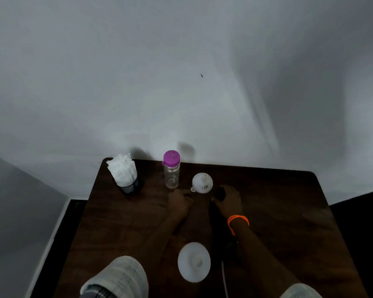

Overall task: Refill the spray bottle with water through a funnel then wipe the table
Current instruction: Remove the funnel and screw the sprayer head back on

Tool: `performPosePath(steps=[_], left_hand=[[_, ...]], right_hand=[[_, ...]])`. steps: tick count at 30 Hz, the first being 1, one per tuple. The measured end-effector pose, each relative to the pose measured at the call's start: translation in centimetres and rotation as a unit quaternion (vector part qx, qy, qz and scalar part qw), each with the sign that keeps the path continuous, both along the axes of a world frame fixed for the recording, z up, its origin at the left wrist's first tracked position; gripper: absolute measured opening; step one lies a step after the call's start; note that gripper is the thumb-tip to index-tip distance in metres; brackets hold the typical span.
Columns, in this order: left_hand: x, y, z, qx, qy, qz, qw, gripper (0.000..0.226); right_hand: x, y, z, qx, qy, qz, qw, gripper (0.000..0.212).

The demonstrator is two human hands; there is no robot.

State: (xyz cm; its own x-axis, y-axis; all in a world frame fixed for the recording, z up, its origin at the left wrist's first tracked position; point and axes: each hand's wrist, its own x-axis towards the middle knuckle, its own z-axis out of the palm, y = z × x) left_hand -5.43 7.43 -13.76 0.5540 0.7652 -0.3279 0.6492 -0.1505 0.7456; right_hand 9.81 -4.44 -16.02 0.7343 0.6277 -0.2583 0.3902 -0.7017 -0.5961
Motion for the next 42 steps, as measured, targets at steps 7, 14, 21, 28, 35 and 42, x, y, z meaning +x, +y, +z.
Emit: performPosePath(steps=[7, 14, 21, 28, 35, 42], left_hand=[[-6.0, -3.5, 1.4, -0.122, -0.017, 0.074, 0.99, 0.013], [-11.9, -7.5, 2.6, -0.218, -0.067, 0.096, 0.969, 0.04], [-16.2, -10.2, 0.4, -0.189, -0.045, -0.116, 0.974, 0.1], [-13.7, -12.2, 1.4, -0.053, -0.042, -0.14, 0.988, 0.127], [-13.3, -12.3, 1.7, -0.021, -0.049, -0.144, 0.988, 0.106], [-14.2, -10.5, 3.3, -0.009, -0.003, -0.21, 0.978, 0.099]], right_hand=[[-1.2, -9.0, 1.7, -0.072, -0.018, -0.03, 0.997, 0.048], [-5.8, -14.5, 3.5, -0.11, -0.026, -0.088, 0.99, 0.028], [-12.8, -14.1, 6.1, -0.089, 0.047, -0.162, 0.982, 0.044], [-14.3, -11.4, 5.9, -0.071, 0.11, -0.24, 0.962, 0.093], [-12.1, -10.8, 5.6, -0.081, 0.119, -0.246, 0.959, 0.071], [-8.7, -11.6, 10.3, -0.007, 0.185, -0.28, 0.942, 0.044]])
